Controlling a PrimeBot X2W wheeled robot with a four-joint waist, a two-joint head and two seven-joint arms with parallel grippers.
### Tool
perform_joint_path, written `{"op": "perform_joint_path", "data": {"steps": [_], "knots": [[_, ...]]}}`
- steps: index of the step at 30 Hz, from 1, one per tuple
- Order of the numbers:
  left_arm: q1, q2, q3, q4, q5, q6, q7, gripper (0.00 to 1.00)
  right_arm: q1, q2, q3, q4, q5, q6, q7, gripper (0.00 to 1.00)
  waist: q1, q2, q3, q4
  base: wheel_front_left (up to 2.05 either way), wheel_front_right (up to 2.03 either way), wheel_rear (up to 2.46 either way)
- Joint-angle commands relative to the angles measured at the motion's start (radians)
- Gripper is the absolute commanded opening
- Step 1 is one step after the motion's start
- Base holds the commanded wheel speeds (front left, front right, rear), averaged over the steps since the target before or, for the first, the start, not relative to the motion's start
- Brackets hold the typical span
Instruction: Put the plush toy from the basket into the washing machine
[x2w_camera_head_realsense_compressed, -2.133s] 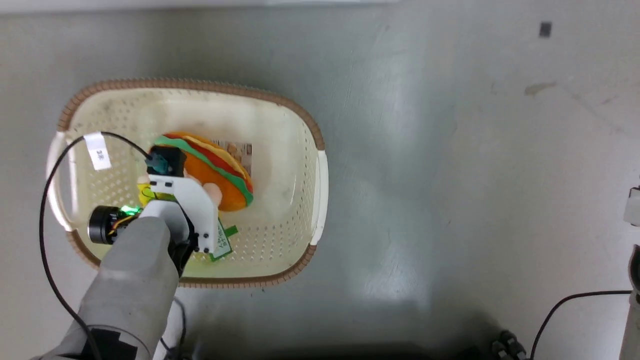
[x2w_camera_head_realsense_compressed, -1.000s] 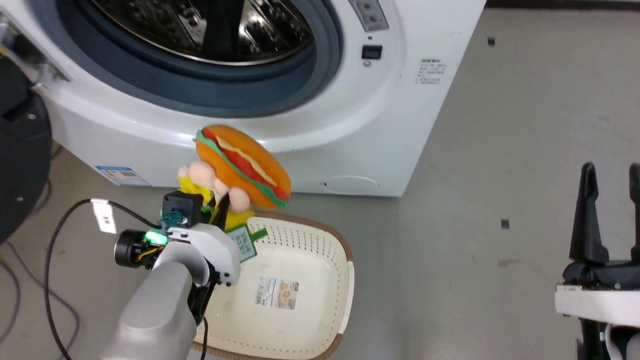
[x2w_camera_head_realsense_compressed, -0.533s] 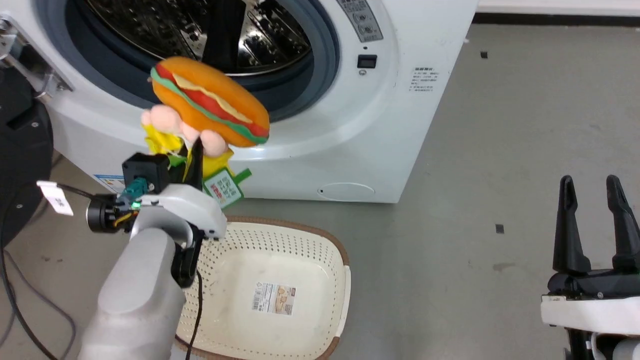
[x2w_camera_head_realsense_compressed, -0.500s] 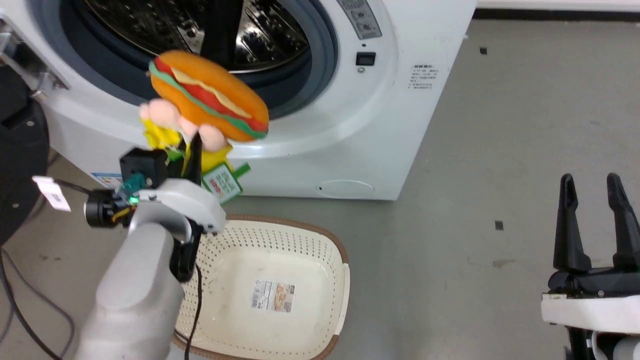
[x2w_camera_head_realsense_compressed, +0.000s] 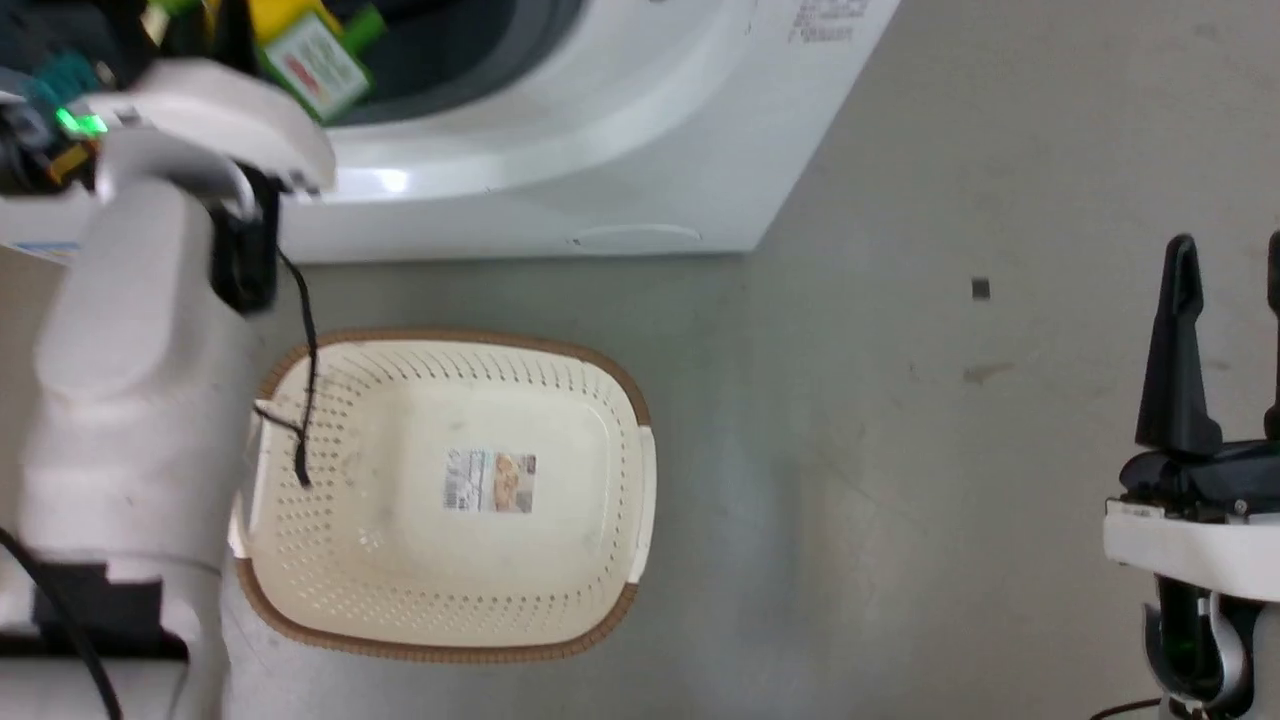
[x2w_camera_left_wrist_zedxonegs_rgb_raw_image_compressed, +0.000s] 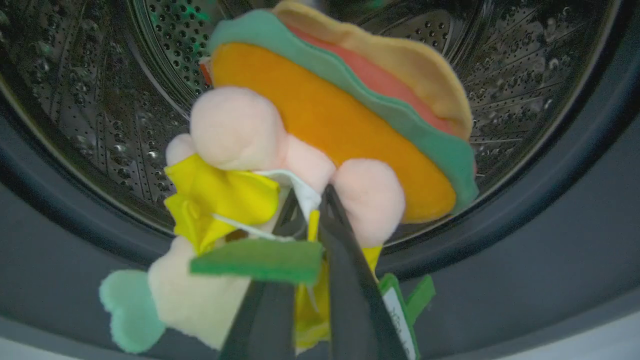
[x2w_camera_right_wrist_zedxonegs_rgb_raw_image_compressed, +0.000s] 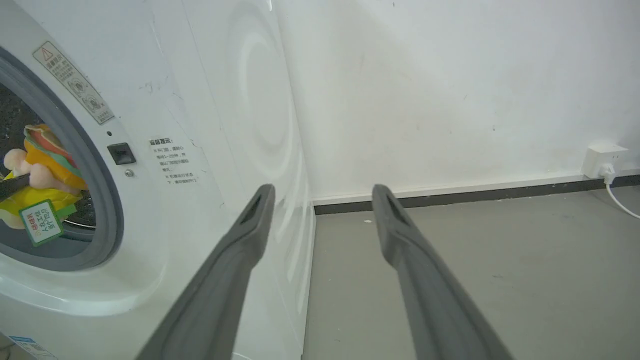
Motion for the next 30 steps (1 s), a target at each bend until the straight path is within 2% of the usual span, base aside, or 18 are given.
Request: {"op": "perform_joint_path", "data": {"steps": [1, 5, 16, 24, 25, 30], "knots": [[-0.045, 0.013, 0.009, 0.009, 0.006, 0.002, -0.006, 0.00, -0.026, 0.000, 0.001, -0.011, 0.011, 0.001, -0.004, 1.00, -0.0001, 0.0000, 0.081, -0.036, 0.00, 0.00, 0.00], [-0.173, 0.049, 0.030, 0.060, 0.011, -0.007, -0.006, 0.00, -0.062, 0.000, -0.002, -0.026, 0.013, 0.001, -0.004, 1.00, -0.0001, 0.0000, 0.149, -0.056, 0.00, 0.00, 0.00], [-0.474, 0.093, 0.052, 0.178, 0.020, -0.011, -0.006, 0.00, -0.136, 0.000, -0.029, -0.061, 0.029, 0.001, -0.004, 1.00, -0.0001, 0.0000, 0.311, -0.078, 0.00, 0.00, 0.00], [-0.562, 0.091, 0.064, 0.191, 0.031, 0.011, -0.006, 0.00, -0.156, 0.000, -0.035, -0.067, 0.027, 0.001, -0.004, 1.00, -0.0001, 0.0000, 0.356, -0.074, 0.00, 0.00, 0.00], [-0.562, 0.095, 0.063, 0.186, 0.039, 0.020, -0.006, 1.00, -0.159, 0.000, -0.035, -0.066, 0.027, 0.001, -0.004, 1.00, -0.0001, 0.0000, 0.358, -0.074, 0.00, 0.00, 0.00], [-0.533, 0.095, 0.068, 0.166, 0.058, 0.020, -0.006, 1.00, -0.166, 0.000, -0.035, -0.060, 0.021, 0.001, -0.004, 1.00, -0.0001, 0.0000, 0.345, -0.068, 0.00, 0.00, 0.00]]}}
